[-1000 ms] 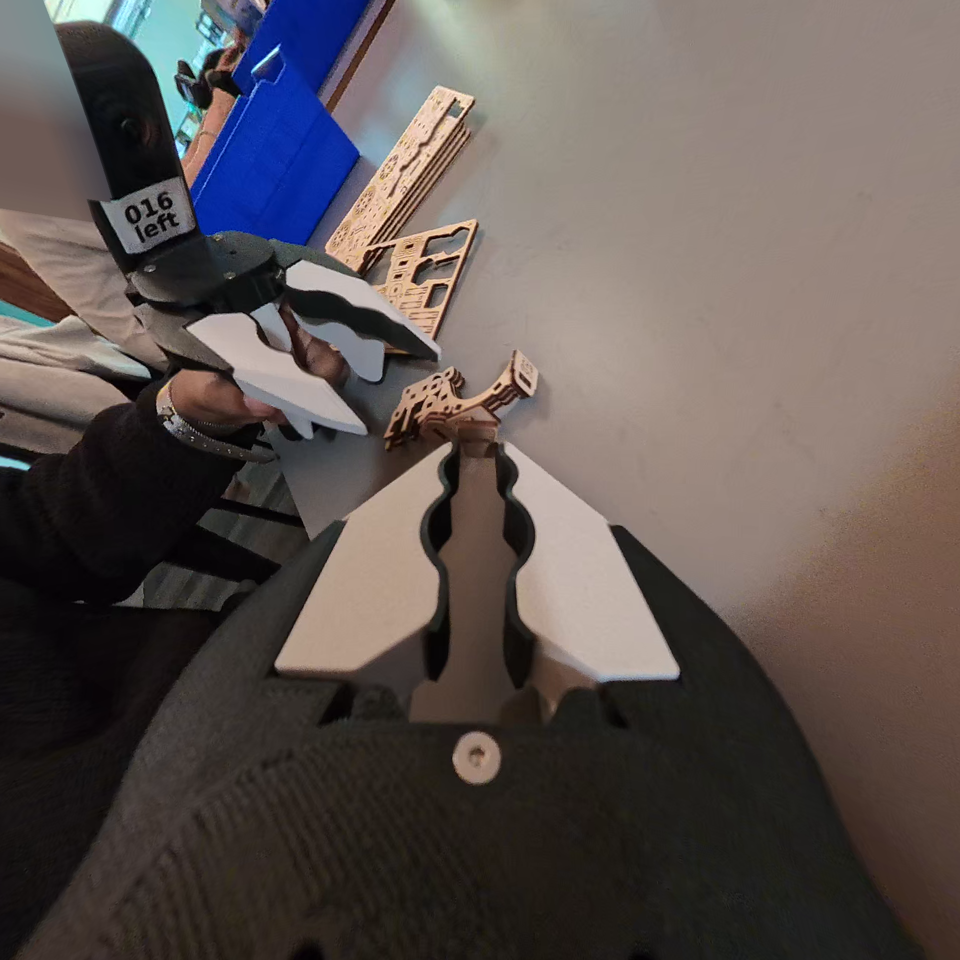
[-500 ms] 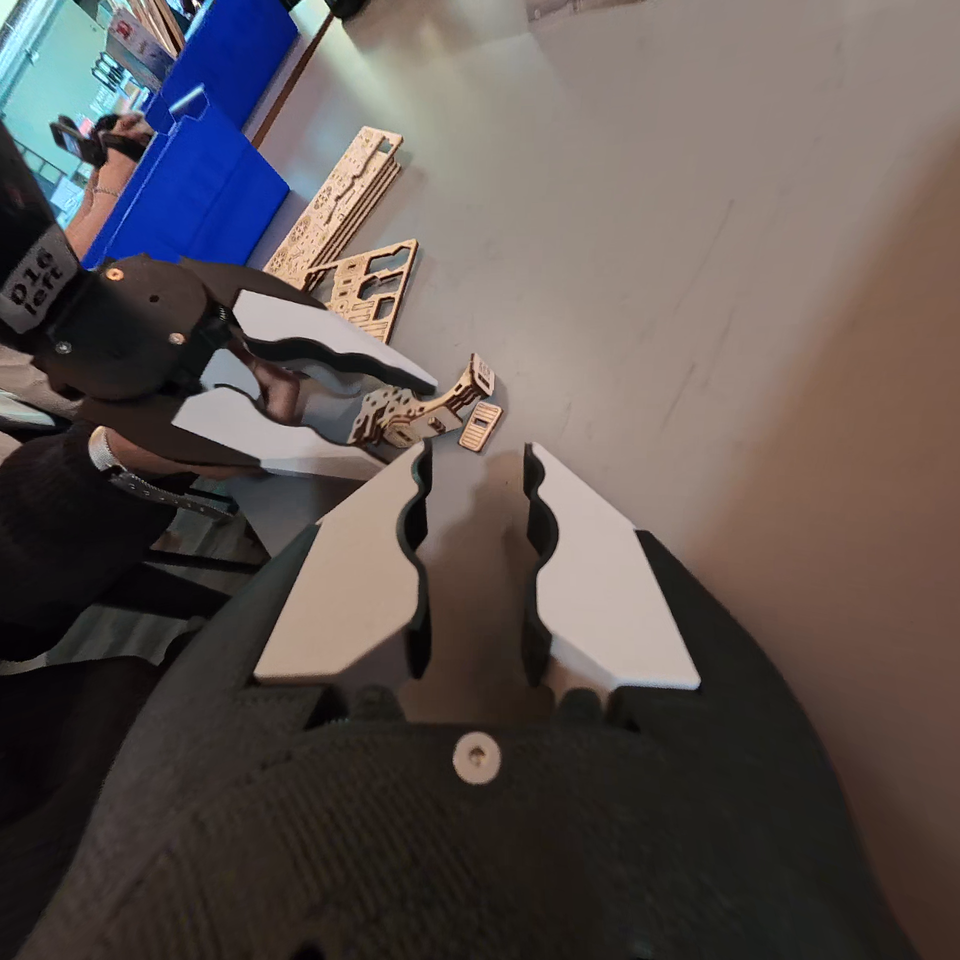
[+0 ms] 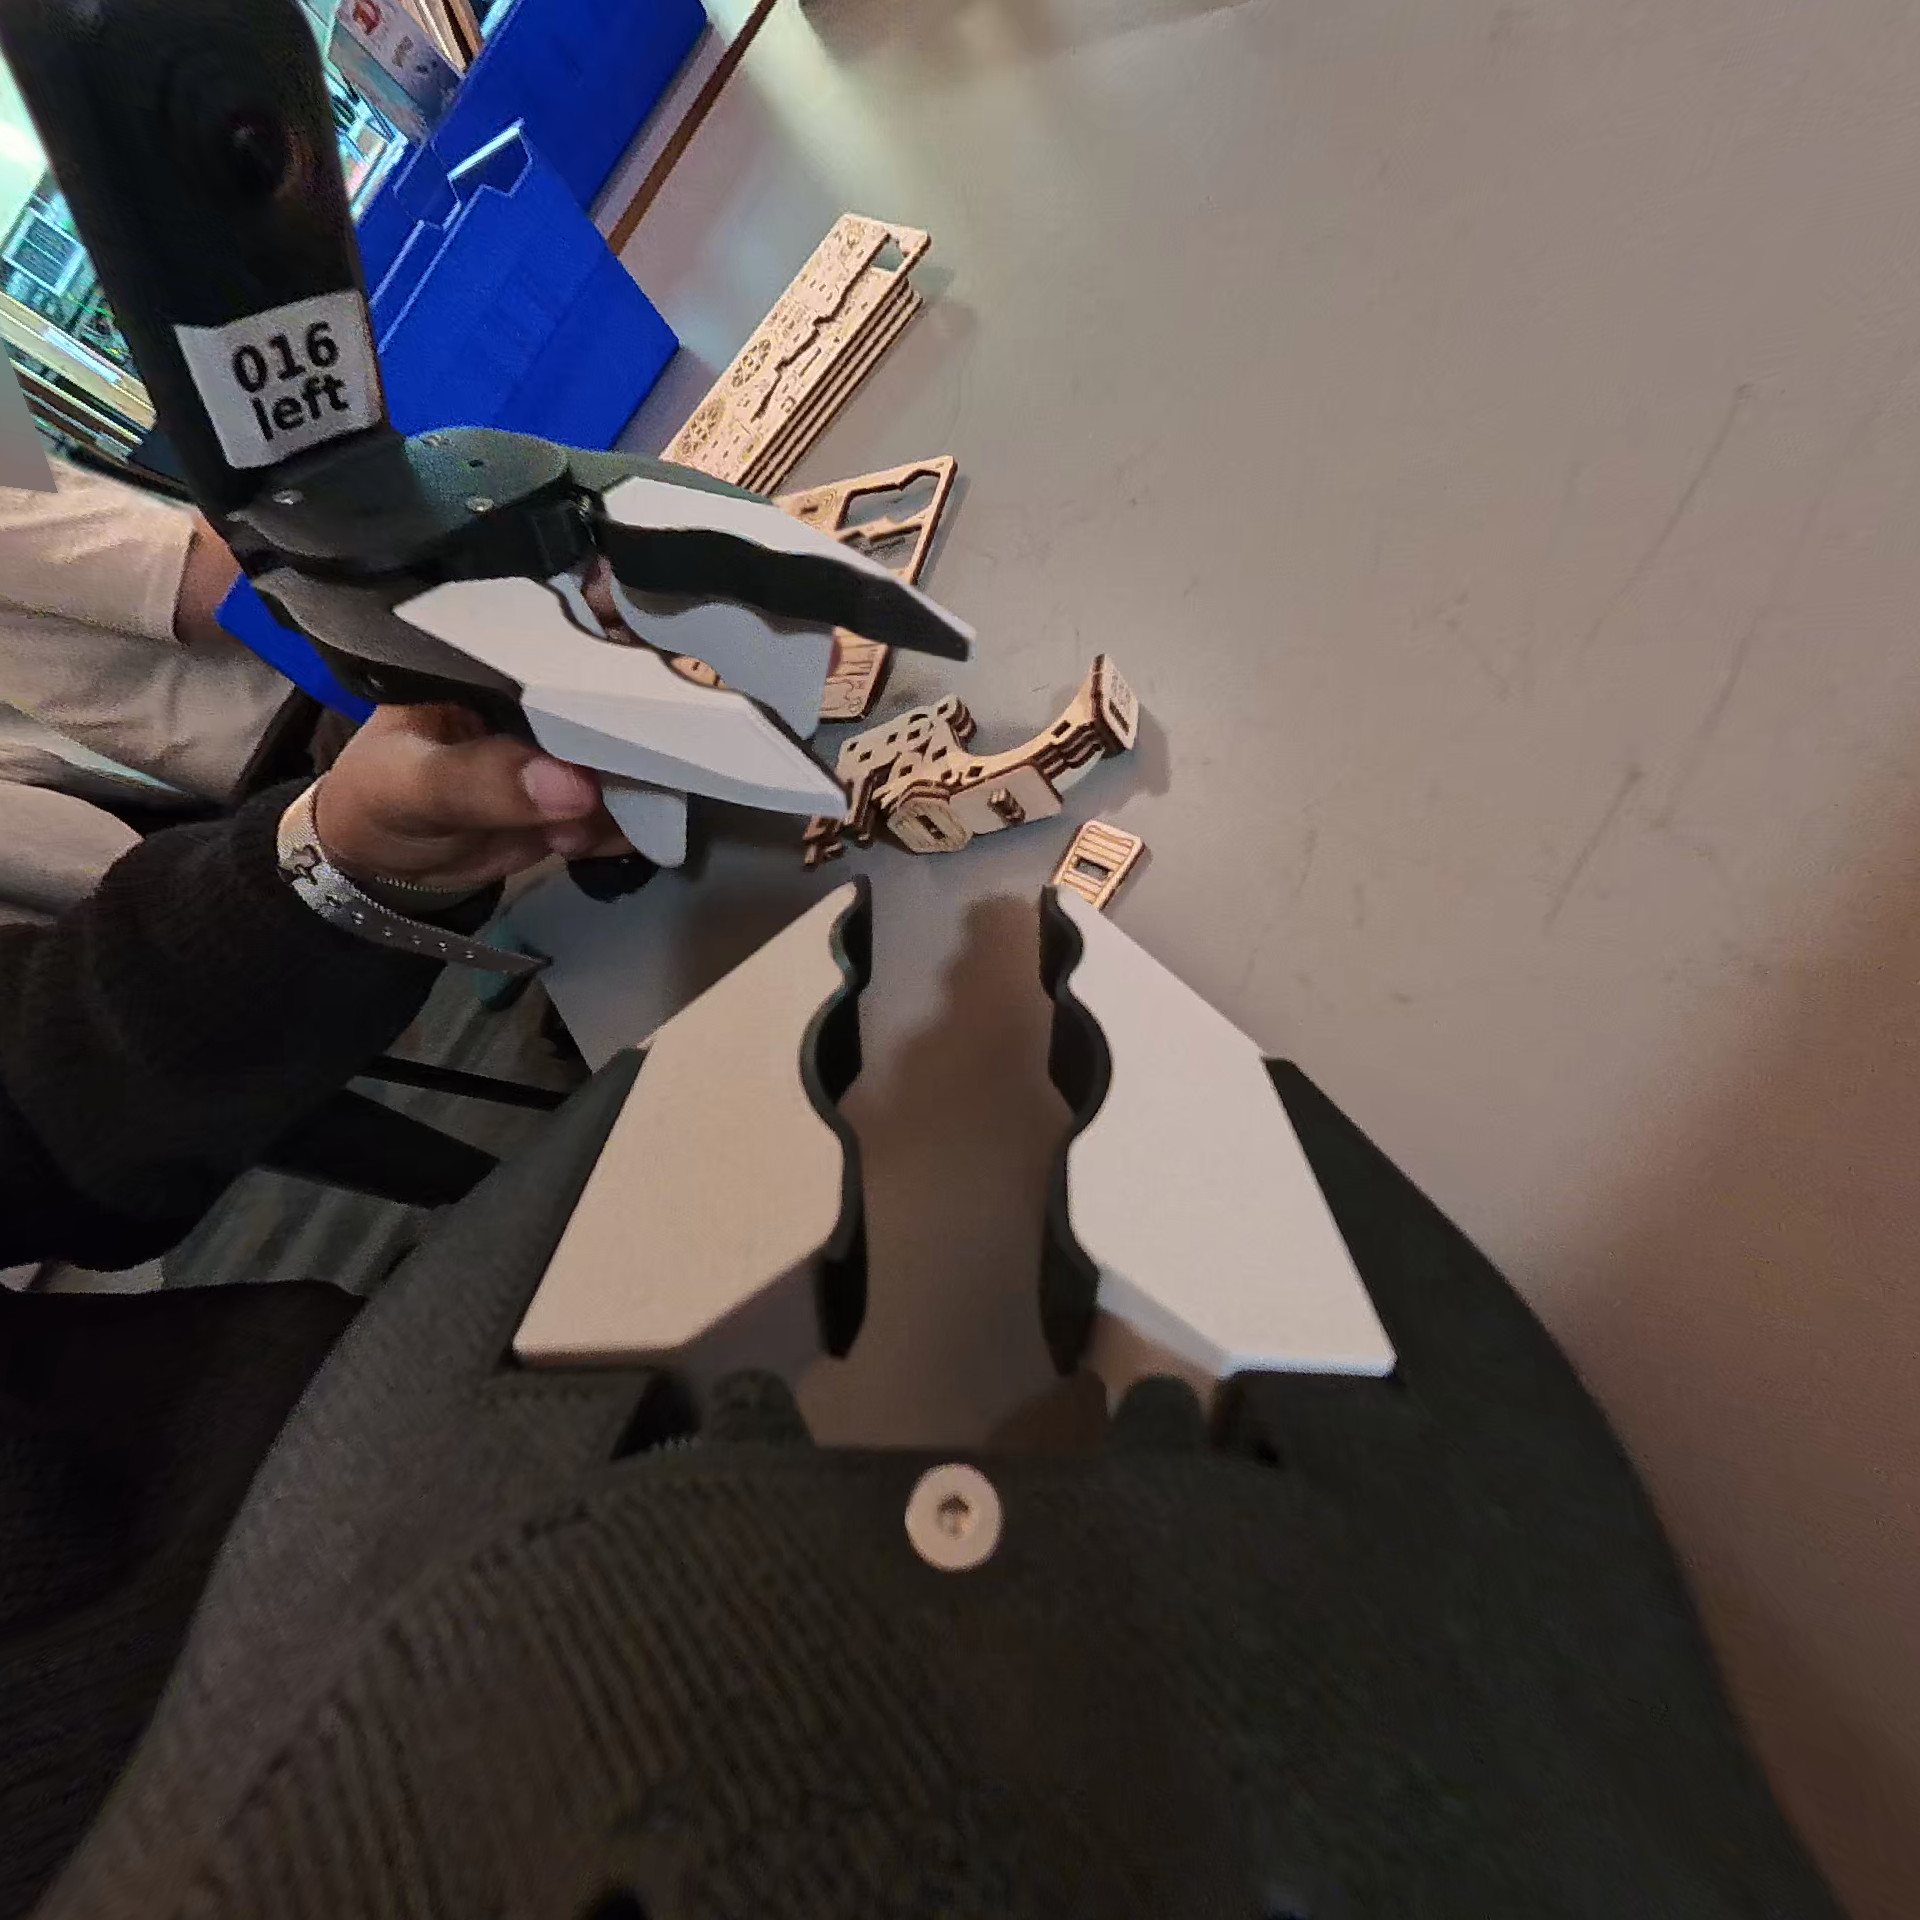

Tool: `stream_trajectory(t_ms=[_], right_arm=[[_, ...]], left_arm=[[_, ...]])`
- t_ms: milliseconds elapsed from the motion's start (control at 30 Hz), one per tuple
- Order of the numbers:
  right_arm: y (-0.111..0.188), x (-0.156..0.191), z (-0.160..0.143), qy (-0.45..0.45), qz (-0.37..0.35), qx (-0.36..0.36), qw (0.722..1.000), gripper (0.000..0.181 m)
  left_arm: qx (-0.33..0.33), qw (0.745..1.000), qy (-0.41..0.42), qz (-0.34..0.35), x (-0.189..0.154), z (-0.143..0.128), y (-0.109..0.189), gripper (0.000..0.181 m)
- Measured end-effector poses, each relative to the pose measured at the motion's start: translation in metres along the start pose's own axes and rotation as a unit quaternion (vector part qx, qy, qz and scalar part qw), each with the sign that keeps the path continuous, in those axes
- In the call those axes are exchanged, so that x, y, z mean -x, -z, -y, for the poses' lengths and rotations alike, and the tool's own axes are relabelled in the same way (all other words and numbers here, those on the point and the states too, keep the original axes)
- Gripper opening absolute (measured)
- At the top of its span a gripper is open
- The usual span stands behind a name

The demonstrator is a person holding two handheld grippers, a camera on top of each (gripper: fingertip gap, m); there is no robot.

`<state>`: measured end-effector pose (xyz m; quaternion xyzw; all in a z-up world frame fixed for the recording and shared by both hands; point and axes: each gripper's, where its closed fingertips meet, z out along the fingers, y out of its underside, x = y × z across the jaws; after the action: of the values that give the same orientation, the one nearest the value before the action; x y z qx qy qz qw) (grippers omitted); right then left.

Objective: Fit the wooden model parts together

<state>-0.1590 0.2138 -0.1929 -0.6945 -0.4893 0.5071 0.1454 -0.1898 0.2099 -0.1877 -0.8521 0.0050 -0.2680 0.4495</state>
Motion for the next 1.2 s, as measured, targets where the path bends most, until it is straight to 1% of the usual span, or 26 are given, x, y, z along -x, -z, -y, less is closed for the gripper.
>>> stream_trajectory(t_ms=[33,100,200,267,300,367,467,567,700,833,967,1033,1133,1200], right_arm=[[0.0,0.0,0.001,-0.004,0.004,-0.003,1.0,0.032],[0.001,0.0,0.003,-0.013,0.008,-0.01,1.0,0.031],[0.002,-0.002,0.006,-0.019,0.008,-0.021,1.0,0.03],[0.003,-0.001,0.007,-0.019,0.009,-0.024,0.999,0.03],[0.002,-0.001,0.007,-0.019,0.01,-0.023,0.999,0.029],[0.001,0.0,0.005,-0.016,0.009,-0.02,1.0,0.028],[-0.001,0.002,0.004,-0.008,0.005,-0.015,1.0,0.028],[-0.003,0.001,0.002,-0.002,-0.003,-0.01,1.0,0.028],[-0.003,0.004,0.004,-0.005,0.002,-0.018,1.0,0.031],[0.001,0.012,0.016,-0.021,0.028,-0.055,0.998,0.036],[0.014,0.017,0.037,-0.044,0.055,-0.123,0.99,0.045],[0.017,0.018,0.041,-0.043,0.054,-0.136,0.988,0.045],[0.015,0.021,0.039,-0.037,0.052,-0.131,0.989,0.042],[0.013,0.024,0.038,-0.041,0.062,-0.129,0.989,0.035]], left_arm=[[0.001,1.0,0.007,0.003,0.0,0.0,-0.002,0.056],[0.017,1.0,0.011,0.022,0.001,-0.005,-0.007,0.058],[0.053,0.996,-0.019,0.065,0.005,-0.013,-0.014,0.056],[0.076,0.993,-0.035,0.077,0.005,-0.019,-0.018,0.054],[0.077,0.993,-0.041,0.083,0.006,-0.019,-0.019,0.051],[0.079,0.992,-0.037,0.095,0.009,-0.019,-0.018,0.038],[0.077,0.993,-0.022,0.082,0.009,-0.02,-0.017,0.021],[0.066,0.996,-0.01,0.063,0.006,-0.018,-0.014,0.02],[0.021,0.999,-0.012,0.042,0.001,-0.006,-0.007,0.02],[-0.039,0.995,-0.079,0.037,-0.014,0.013,-0.001,0.019],[-0.06,0.986,-0.147,0.053,-0.027,0.018,0.0,0.019],[-0.065,0.983,-0.166,0.053,-0.033,0.019,-0.001,0.019],[-0.067,0.979,-0.185,0.056,-0.04,0.018,-0.003,0.019],[-0.065,0.977,-0.194,0.058,-0.043,0.016,-0.006,0.02]])
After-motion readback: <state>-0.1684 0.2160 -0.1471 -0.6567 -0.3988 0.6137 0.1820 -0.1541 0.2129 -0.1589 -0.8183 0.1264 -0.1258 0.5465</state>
